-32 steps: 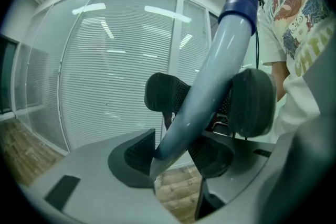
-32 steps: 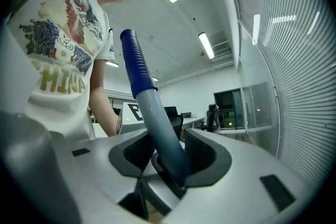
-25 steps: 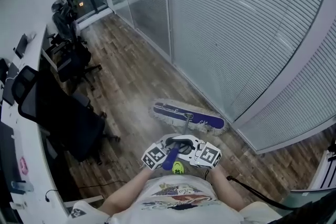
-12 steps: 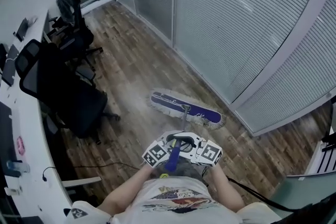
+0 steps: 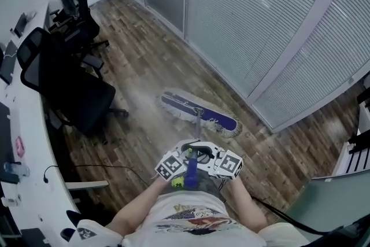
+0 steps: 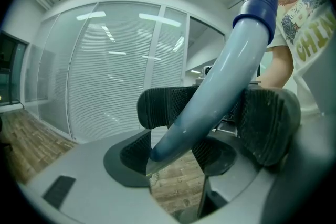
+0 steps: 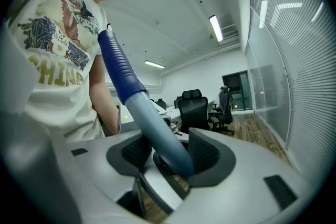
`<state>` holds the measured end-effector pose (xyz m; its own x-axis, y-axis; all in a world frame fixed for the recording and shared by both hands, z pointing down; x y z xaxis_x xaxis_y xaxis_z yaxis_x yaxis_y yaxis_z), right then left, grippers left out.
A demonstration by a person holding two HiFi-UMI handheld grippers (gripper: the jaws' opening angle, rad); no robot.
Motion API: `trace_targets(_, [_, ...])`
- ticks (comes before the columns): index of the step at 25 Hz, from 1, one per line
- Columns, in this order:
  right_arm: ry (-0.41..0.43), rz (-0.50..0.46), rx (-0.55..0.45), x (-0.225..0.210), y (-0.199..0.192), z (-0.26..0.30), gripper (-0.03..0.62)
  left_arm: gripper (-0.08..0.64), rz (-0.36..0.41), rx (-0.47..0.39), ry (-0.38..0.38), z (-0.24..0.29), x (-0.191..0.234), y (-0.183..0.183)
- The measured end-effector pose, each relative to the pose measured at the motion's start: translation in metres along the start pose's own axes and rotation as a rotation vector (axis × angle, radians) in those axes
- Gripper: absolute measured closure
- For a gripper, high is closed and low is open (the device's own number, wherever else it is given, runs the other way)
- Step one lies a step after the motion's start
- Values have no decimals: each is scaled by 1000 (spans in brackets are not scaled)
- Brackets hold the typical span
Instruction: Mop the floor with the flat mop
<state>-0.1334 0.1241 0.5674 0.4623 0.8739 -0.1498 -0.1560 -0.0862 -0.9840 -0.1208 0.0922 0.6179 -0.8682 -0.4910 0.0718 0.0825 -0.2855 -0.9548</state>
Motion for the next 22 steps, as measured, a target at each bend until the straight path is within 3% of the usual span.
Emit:
trace_targets(10, [67,1,-17,85,-3,-42,388,350,-21,16,56,-13,-93,5])
trace_targets(22, [122,1,-89,216,-2,-157,390,350,-25,100,124,4,-260,24])
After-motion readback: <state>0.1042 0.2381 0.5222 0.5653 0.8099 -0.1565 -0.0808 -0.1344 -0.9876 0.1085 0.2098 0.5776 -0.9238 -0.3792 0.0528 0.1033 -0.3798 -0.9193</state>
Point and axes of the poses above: the fingertips, and each gripper's own axes: z forward along the fingers, x to its left, y out of its top, the point moved 3 cm from there along -z, backward along the fingers, and after that the axes turned 9 degrees about y, right-handed, at the moved point
